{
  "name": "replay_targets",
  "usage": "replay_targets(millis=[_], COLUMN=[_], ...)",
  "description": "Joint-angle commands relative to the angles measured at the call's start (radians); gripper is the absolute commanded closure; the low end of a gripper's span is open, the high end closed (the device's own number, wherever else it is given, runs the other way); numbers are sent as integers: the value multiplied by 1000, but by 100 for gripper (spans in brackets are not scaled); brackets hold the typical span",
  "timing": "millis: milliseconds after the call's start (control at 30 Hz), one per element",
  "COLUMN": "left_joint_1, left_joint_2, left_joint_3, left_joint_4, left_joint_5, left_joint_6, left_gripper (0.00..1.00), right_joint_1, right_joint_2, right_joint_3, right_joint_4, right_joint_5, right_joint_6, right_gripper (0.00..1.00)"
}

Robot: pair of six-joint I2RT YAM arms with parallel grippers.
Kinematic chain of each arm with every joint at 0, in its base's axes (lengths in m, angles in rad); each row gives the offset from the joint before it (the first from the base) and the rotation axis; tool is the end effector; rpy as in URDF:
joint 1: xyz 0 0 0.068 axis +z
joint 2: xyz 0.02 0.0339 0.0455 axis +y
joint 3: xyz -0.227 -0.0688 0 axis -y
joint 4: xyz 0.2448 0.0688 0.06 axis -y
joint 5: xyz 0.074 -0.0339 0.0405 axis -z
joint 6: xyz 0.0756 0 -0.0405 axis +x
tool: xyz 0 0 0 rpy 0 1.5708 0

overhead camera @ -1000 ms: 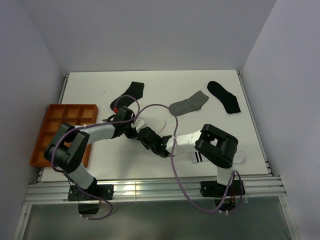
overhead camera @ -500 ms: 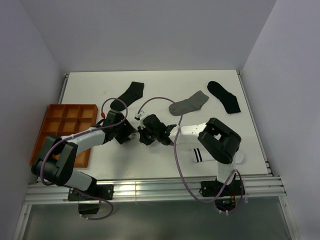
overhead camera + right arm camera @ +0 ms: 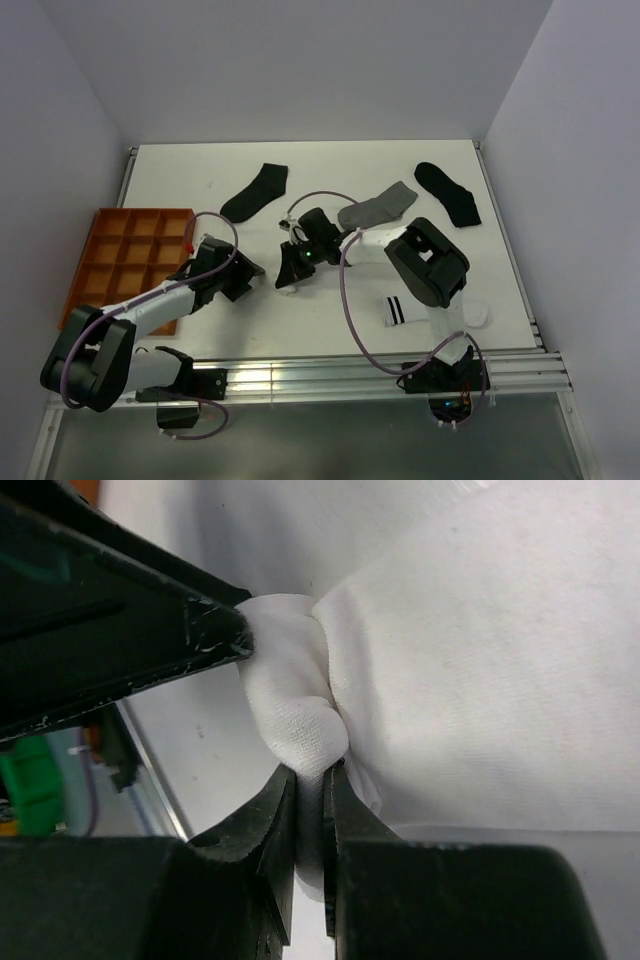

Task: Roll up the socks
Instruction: Roll the sock at the center of the board.

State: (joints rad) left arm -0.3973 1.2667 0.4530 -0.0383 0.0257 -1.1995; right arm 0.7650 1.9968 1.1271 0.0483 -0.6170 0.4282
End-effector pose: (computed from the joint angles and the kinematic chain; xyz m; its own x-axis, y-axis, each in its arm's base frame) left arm 0.2411 -0.1033 0.0808 -0.6268 -0.7472 -0.2209 -0.5007 0.6034 -0.6206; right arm 0.2655 0.3155 0.0725 -0.8330 -0.3303 -0.4438 -0.5532 0.4975 0.6682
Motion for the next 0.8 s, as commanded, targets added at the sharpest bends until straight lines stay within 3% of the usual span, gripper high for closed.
replay_targets(millis=[0, 433, 667, 767], left_joint_1=[-17, -83, -98, -101], left_joint_2=[-4, 95, 154, 190], left_joint_3=[-74, -71, -60, -42], left_joint_4=[-80, -6, -20, -38], left_joint_5=[-13, -21, -21, -21], left_joint_6=[-12, -43, -40, -26], left_gripper=[34, 44, 60, 68], right_joint_1=[-30, -66, -75, -75], right_joint_2=[65, 123, 112, 73], right_joint_3=[0, -12, -49, -76], right_joint_4=[-108, -79, -22, 16], right_joint_5=[-81, -115, -92, -67], right_joint_6=[81, 193, 227, 213], right_gripper=[100, 100, 96, 87])
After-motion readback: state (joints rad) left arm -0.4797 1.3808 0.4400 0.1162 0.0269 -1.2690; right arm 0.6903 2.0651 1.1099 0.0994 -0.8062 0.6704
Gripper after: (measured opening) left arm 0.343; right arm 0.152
